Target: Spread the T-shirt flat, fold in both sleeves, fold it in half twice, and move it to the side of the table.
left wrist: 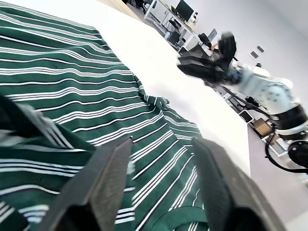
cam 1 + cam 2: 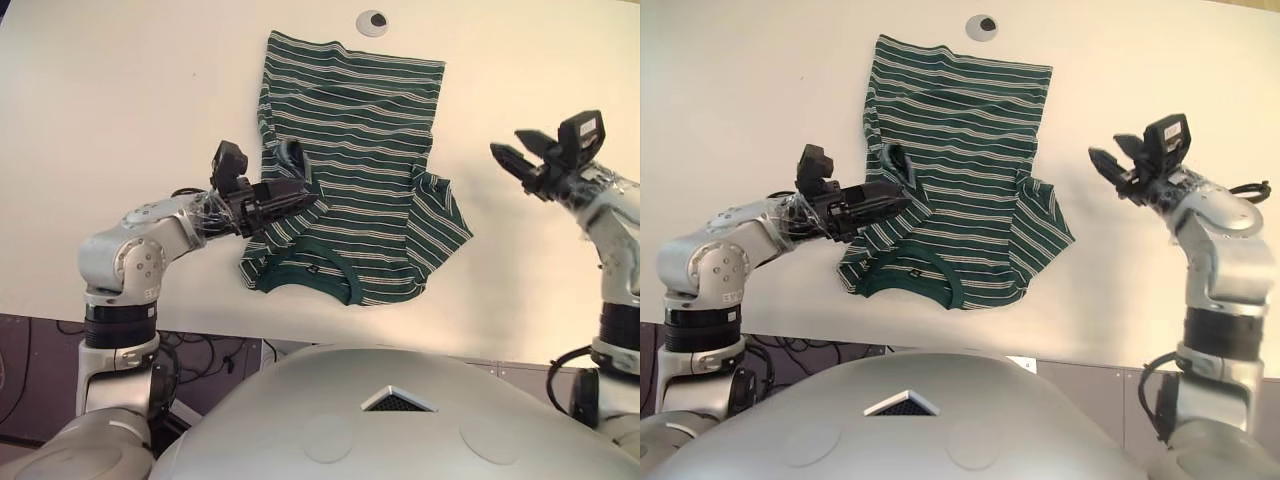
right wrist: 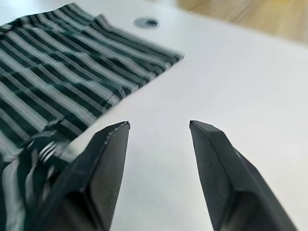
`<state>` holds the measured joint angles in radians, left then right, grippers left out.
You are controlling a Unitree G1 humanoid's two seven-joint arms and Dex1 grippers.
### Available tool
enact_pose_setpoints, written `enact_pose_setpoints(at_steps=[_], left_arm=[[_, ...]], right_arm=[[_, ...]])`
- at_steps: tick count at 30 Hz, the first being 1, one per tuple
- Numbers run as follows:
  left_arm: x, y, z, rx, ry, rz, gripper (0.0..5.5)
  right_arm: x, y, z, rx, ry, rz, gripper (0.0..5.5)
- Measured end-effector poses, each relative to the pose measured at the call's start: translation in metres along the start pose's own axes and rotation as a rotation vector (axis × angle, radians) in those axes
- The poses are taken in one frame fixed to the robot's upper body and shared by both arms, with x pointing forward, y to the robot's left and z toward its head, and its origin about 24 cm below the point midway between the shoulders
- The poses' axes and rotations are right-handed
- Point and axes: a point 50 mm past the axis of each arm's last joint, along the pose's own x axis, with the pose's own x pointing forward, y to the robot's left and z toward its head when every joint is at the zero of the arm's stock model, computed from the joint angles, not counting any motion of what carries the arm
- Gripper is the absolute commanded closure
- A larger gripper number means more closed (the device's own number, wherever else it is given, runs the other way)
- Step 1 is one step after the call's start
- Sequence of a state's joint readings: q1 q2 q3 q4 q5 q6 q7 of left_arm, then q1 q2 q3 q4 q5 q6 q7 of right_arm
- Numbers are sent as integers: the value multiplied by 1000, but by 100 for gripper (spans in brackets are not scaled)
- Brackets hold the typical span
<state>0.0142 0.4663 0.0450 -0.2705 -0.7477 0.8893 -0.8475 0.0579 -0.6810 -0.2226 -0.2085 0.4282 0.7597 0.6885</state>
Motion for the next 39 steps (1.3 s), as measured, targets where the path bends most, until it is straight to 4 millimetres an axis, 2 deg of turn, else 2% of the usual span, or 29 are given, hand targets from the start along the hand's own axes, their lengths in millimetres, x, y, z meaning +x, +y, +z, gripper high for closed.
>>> enact_pose_setpoints(at_steps=[2, 4, 6, 8, 9, 13, 25, 27, 33, 36, 39], left_arm=[[3, 1, 3, 27, -51, 55, 265], [2, 8, 19, 148, -123, 171, 265], [0, 13, 47, 299, -216, 266, 265], [-1, 15, 74, 374, -328, 309, 265], [-1, 16, 79, 377, -351, 318, 265], [-3, 22, 79, 362, -356, 339, 265], [-3, 34, 79, 345, -337, 371, 263], [-3, 36, 79, 348, -326, 372, 263], [-5, 40, 79, 366, -307, 371, 263], [-2, 41, 79, 370, -298, 361, 263], [1, 42, 85, 391, -300, 351, 263]], right_arm=[[-18, 5, -19, 140, 172, 97, 321], [-34, 10, -36, 262, 292, 146, 321], [-39, 14, -44, 356, 327, 167, 321], [-39, 19, -45, 407, 325, 175, 321], [-37, 23, -46, 428, 315, 191, 321], [-31, 37, -50, 468, 287, 211, 321], [-15, 48, -54, 526, 238, 176, 541], [-12, 51, -53, 584, 212, 197, 548], [0, 59, -8, 662, -26, 338, 548], [13, 78, 3, 639, -20, 417, 548], [27, 103, 3, 626, 25, 494, 548]])
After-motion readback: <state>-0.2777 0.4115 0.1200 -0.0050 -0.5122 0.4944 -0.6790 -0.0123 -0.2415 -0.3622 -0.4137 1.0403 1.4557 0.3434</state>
